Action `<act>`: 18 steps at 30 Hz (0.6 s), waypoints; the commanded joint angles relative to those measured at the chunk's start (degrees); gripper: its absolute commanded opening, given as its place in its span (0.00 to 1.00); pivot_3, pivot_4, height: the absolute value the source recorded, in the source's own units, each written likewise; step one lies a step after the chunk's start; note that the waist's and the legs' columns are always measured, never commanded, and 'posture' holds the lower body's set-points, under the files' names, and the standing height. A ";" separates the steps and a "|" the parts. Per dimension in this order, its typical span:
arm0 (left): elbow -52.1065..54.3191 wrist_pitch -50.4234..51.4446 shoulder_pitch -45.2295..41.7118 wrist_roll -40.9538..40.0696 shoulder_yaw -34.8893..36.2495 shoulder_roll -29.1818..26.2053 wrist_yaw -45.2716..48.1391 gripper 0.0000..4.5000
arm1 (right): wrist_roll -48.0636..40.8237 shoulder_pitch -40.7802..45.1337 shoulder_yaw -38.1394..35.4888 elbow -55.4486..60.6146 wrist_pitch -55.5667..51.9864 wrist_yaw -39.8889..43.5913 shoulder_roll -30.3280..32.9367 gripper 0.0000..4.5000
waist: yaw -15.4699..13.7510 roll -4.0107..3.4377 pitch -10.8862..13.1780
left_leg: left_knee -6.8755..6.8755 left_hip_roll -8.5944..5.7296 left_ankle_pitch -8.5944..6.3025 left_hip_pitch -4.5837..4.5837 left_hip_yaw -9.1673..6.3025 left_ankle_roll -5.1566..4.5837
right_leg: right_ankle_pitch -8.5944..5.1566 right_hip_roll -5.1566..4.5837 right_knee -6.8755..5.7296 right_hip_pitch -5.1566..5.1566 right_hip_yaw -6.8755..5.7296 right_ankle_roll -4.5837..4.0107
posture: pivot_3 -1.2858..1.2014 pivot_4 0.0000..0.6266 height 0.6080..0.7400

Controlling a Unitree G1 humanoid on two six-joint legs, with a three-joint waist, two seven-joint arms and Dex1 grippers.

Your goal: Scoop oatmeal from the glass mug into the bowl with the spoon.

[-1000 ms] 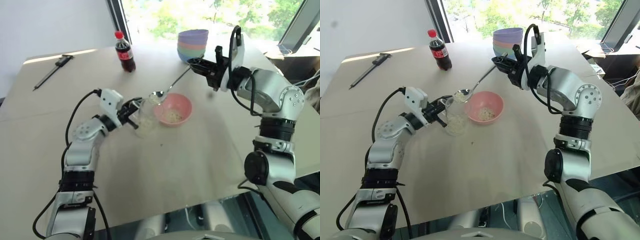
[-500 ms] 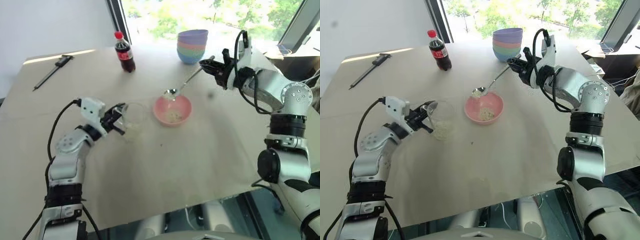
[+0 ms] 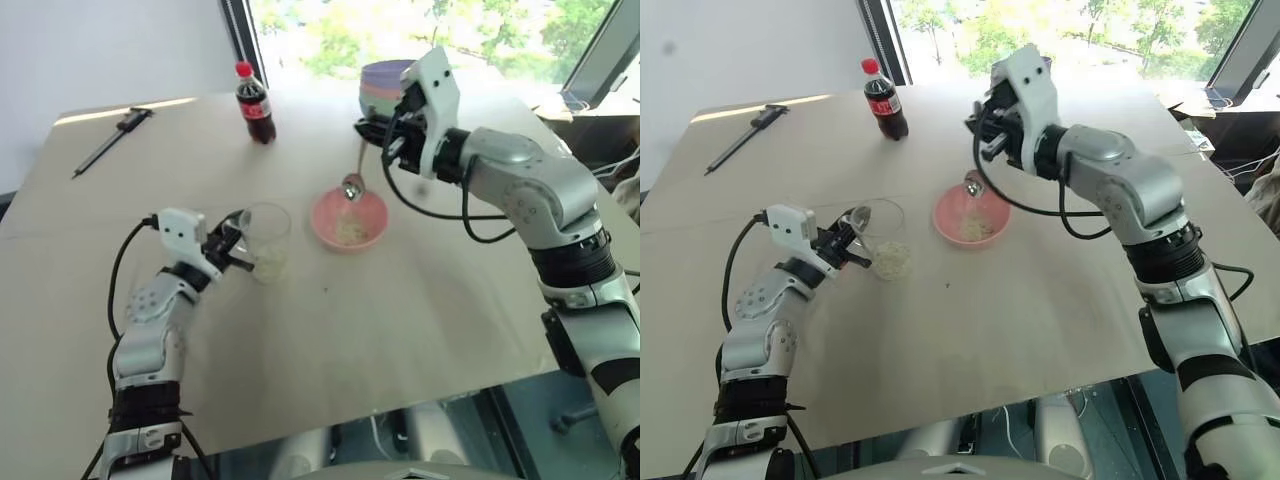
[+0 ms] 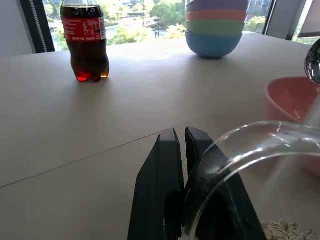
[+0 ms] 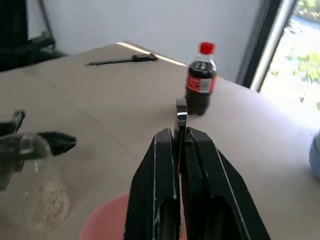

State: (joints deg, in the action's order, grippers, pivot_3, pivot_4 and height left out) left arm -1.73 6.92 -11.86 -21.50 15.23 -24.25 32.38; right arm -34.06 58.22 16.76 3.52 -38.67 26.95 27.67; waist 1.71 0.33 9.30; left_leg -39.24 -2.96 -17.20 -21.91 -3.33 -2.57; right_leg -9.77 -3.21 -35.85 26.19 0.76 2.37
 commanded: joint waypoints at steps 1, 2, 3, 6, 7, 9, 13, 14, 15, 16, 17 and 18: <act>2.04 -1.11 0.34 0.72 0.12 0.51 -1.73 0.00 | 4.31 -0.13 -0.38 4.23 3.26 4.46 0.63 0.00 | -0.19 0.02 -0.01 | 0.00 0.00 0.00 0.01 -0.01 0.00 | 0.00 -0.01 0.00 0.00 0.00 0.00 | 0.52 0.24 1.00; 2.02 -1.20 0.32 0.79 0.07 0.69 -2.02 0.00 | 3.82 -0.58 -1.47 4.26 2.23 4.45 -0.15 0.00 | -0.33 0.02 -0.01 | 0.00 -0.01 0.00 0.01 -0.02 0.01 | 0.00 -0.01 0.00 0.00 -0.01 0.00 | 0.52 0.24 1.00; 2.04 -1.32 0.35 0.84 -0.03 0.85 -2.19 0.00 | 2.66 -0.78 -3.37 3.60 0.39 3.62 -1.25 0.00 | -0.49 0.03 -0.02 | 0.00 0.00 0.00 0.01 -0.02 0.01 | 0.00 -0.02 -0.01 0.00 0.00 0.00 | 0.52 0.24 1.00; 2.11 -1.60 0.40 1.02 -0.40 1.28 -2.46 0.00 | 0.40 0.45 -9.24 -0.61 -3.14 1.29 -3.77 0.00 | -0.84 0.03 -0.02 | 0.00 0.00 0.01 0.01 -0.01 0.02 | 0.00 -0.02 -0.01 0.00 0.03 -0.01 | 0.52 0.24 1.00; 2.12 -1.68 0.41 1.08 -0.49 1.41 -2.55 0.00 | -2.19 1.62 -12.62 -2.12 -5.90 -0.67 -5.47 0.00 | -0.91 0.03 -0.02 | 0.00 0.00 0.01 0.02 -0.02 0.02 | 0.00 -0.02 -0.01 0.00 0.03 -0.01 | 0.52 0.24 1.00; 2.11 -1.82 0.47 1.05 -0.51 1.65 -2.87 0.00 | -9.35 4.73 -20.49 -4.89 -12.14 -6.17 -9.91 0.00 | -0.96 0.02 -0.02 | 0.00 -0.01 0.01 0.01 -0.02 0.02 | 0.01 -0.03 -0.01 0.00 0.04 -0.02 | 0.52 0.24 1.00; 2.06 -2.16 0.50 1.24 -0.87 2.17 -3.50 0.00 | -22.25 8.11 -30.74 -6.35 -22.54 -14.24 -16.75 0.00 | -0.93 -0.01 0.00 | 0.06 0.02 0.01 0.00 -0.07 0.03 | 0.00 -0.01 -0.01 0.02 0.08 -0.03 | 0.52 0.24 1.00; 2.06 -2.24 0.50 1.33 -0.99 2.36 -3.64 0.00 | -25.09 8.18 -32.07 -5.81 -24.84 -15.86 -18.22 0.00 | -0.93 -0.01 0.00 | 0.06 0.02 0.01 -0.01 -0.08 0.03 | 0.00 -0.01 0.00 0.02 0.07 -0.03 | 0.52 0.24 1.00; 2.09 -2.28 0.45 1.40 -1.09 2.56 -3.79 0.00 | -26.71 7.98 -32.80 -5.08 -26.38 -17.37 -19.40 0.00 | -0.92 -0.01 -0.01 | 0.07 0.02 0.01 0.00 -0.08 0.03 | 0.00 -0.01 0.00 0.02 0.07 -0.03 | 0.52 0.24 1.00; 2.13 -2.34 0.39 1.42 -1.15 2.79 -3.98 0.00 | -27.28 7.43 -32.72 -4.11 -27.32 -18.57 -20.36 0.00 | -0.92 -0.01 -0.02 | 0.07 0.02 0.01 0.00 -0.08 0.03 | 0.00 -0.01 0.00 0.01 0.08 -0.03 | 0.52 0.24 1.00; 2.21 -2.38 0.33 1.45 -1.24 3.00 -4.20 0.00 | -27.54 6.95 -32.50 -3.37 -27.96 -19.45 -20.91 0.00 | -0.89 -0.02 -0.01 | 0.06 0.01 0.01 0.00 -0.06 0.02 | 0.00 -0.02 0.00 0.00 0.08 -0.03 | 0.52 0.24 1.00; 2.37 -2.40 0.28 1.44 -1.36 3.30 -4.49 0.00 | -28.07 6.26 -32.01 -2.70 -28.77 -20.17 -21.69 0.00 | -0.98 -0.01 -0.02 | 0.06 -0.01 0.01 0.00 -0.05 0.02 | 0.00 -0.04 -0.01 0.00 0.07 -0.03 | 0.52 0.24 1.00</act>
State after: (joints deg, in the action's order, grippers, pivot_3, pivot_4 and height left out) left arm -1.21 5.34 -11.51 -20.50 14.38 -21.17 28.38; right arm -59.80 64.45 -14.49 -2.02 -66.29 8.15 6.28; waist 0.73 0.32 9.28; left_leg -39.20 -2.99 -17.20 -21.91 -3.40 -2.55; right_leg -9.77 -3.28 -35.87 26.18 0.83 2.34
